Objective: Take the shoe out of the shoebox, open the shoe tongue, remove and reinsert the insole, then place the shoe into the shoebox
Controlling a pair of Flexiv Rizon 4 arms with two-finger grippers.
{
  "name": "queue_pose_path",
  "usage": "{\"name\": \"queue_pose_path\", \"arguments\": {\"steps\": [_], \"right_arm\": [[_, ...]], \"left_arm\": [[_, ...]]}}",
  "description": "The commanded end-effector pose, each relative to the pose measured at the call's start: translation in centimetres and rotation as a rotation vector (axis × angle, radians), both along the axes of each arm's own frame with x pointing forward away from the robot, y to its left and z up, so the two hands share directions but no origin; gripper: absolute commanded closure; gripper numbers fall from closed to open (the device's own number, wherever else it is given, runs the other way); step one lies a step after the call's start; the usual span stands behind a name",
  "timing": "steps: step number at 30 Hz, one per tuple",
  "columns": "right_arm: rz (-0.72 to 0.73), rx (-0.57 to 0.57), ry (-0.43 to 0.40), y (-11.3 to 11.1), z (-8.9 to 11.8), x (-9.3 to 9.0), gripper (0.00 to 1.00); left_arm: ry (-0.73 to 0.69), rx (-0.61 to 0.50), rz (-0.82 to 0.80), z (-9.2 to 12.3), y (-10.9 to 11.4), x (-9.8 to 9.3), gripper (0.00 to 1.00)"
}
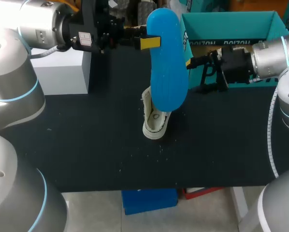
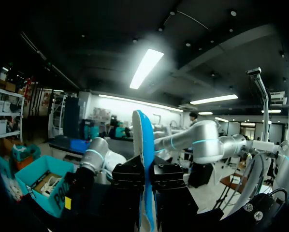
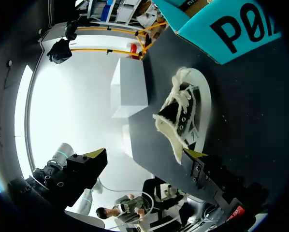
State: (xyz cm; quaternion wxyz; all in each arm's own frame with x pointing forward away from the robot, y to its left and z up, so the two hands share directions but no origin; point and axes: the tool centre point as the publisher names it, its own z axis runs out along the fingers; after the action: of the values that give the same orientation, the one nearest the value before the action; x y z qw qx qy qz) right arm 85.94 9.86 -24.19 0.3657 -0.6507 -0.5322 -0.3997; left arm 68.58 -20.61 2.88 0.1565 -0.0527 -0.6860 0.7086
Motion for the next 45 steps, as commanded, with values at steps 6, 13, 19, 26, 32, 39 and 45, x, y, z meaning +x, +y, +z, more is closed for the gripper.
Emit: {"name": "queue_pose_path", "arguments": {"steps": [6,13,19,26,32,39,45], "right_arm": [[0.006,0.166,-0.034,0.0,-0.3,-0.6,0.00],[0.006,0.166,-0.034,0.0,-0.3,-0.6,0.00],[0.006,0.166,-0.034,0.0,-0.3,-0.6,0.00],[0.006,0.166,-0.034,0.0,-0.3,-0.6,0.00],[0.006,0.166,-0.034,0.0,-0.3,-0.6,0.00],[0.006,0.166,-0.034,0.0,-0.3,-0.6,0.00],[0.006,0.166,-0.034,0.0,-0.3,-0.6,0.00]], "left_arm": [[-0.451,0.158,0.064,0.0,-0.5,-0.5,1.00],[-0.920,0.400,0.209,-4.1,-1.6,-0.7,1.00],[-0.920,0.400,0.209,-4.1,-1.6,-0.7,1.00],[-0.920,0.400,0.209,-4.1,-1.6,-0.7,1.00],[-1.010,0.342,0.250,-4.0,-1.7,-1.1,1.00],[-1.221,0.195,0.253,-8.7,-1.2,-3.4,1.00],[-1.268,0.085,0.259,-11.7,-0.1,-3.7,1.00]]}}
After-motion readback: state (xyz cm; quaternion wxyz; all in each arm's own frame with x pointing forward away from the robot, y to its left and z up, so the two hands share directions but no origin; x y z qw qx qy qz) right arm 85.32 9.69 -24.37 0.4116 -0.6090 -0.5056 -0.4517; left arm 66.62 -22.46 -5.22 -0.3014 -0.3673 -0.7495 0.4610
